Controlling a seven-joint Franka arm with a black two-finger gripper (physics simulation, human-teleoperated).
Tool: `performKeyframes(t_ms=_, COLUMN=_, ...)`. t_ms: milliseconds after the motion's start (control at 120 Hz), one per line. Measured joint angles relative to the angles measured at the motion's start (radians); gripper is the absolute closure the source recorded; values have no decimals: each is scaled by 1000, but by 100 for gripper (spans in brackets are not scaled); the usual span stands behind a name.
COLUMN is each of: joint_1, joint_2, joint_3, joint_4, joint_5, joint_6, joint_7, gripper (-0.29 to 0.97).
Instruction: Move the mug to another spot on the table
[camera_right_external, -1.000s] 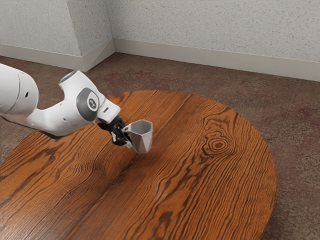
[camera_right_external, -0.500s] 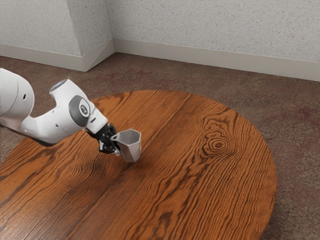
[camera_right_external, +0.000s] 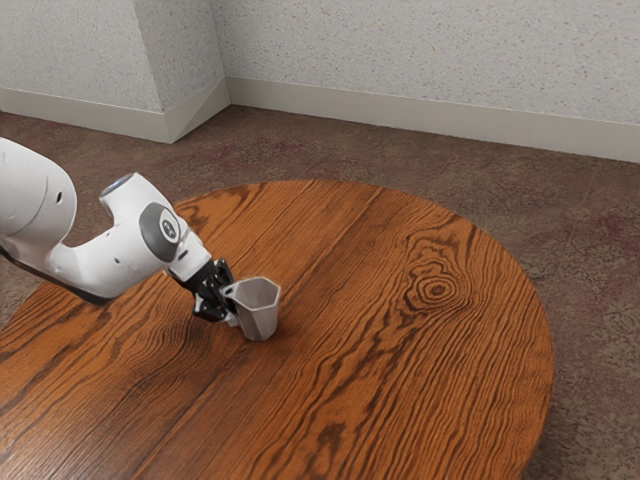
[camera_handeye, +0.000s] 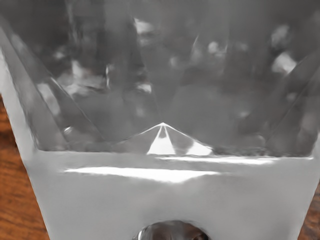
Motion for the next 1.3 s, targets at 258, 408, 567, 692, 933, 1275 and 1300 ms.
performKeyframes(t_ms=258, joint_1=7, joint_2=1, joint_3=1, joint_4=-3, joint_5=-10, joint_6=-4, joint_7=33, gripper=25)
performKeyframes(t_ms=408, joint_1=14, joint_2=0, joint_3=1, joint_4=-5, joint_5=-15, joint_6=-6, joint_7=46, gripper=13)
performKeyframes(t_ms=567, joint_1=15, joint_2=-6, joint_3=1, joint_4=-6, joint_5=-17, joint_6=-9, joint_7=58, gripper=6)
performKeyframes(t_ms=692, joint_1=20, joint_2=-36, joint_3=1, joint_4=-24, joint_5=-17, joint_6=-13, joint_7=65, gripper=3)
performKeyframes(t_ms=933, joint_1=11, joint_2=-268, joint_3=0, joint_4=-132, joint_5=-17, joint_6=-26, joint_7=72, gripper=1)
performKeyframes(t_ms=1275, joint_1=-67, joint_2=-359, joint_3=-11, joint_4=194, joint_5=385, joint_6=-384, joint_7=-210, gripper=0)
performKeyframes(t_ms=1300, joint_1=-68, joint_2=-335, joint_3=-11, joint_4=255, joint_5=416, joint_6=-432, joint_7=-239, gripper=0)
